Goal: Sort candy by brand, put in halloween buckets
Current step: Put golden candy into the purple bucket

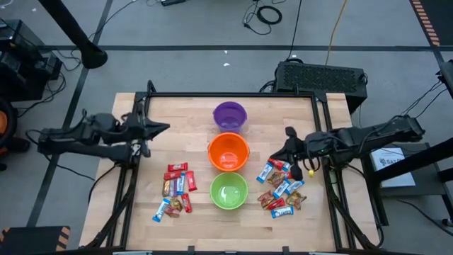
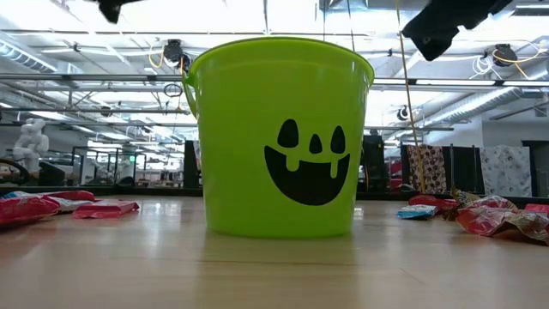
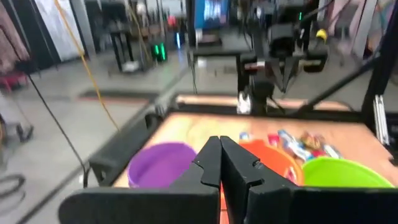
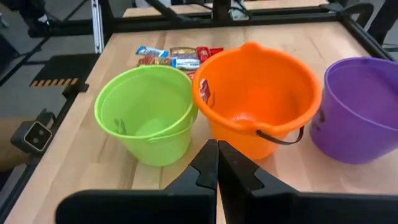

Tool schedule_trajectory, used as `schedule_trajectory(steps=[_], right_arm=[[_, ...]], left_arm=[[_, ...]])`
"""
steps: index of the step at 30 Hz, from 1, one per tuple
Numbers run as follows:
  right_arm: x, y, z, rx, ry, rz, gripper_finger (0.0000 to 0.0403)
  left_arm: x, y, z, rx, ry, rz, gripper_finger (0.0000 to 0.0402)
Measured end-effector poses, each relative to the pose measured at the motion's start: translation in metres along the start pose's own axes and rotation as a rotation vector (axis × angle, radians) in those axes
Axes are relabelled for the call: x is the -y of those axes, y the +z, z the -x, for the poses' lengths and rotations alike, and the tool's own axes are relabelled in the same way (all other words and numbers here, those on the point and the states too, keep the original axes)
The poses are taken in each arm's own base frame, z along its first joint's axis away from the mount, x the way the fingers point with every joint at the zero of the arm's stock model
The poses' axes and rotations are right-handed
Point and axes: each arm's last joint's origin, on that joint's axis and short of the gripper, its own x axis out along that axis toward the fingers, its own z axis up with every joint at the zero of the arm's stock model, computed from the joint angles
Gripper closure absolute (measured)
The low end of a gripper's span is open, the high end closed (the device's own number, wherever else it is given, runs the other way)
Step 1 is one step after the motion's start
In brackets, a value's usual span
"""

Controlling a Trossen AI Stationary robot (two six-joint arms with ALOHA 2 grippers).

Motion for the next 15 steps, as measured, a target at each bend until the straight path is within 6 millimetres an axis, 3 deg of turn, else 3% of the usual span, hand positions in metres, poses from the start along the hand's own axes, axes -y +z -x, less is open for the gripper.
schedule_trajectory(steps=[3,9,15], right_arm=[[-0.002,-0.002,-0.005,-0.020,-0.002,0.008,0.0403],[0.000,-0.023,-0.018,-0.102,-0.018,-0.007,0.0403],[0.003,-0.051,-0.026,-0.201,-0.017,-0.205,0.0403]], left_arm=[[0.006,0.008,-0.019,-0.132,-0.038,-0.016,0.0400],[0.031,-0.009,-0.060,-0.325,-0.223,0.001,0.0400],[0.054,-0.019,-0.082,-0.393,-0.261,0.065,0.0400]])
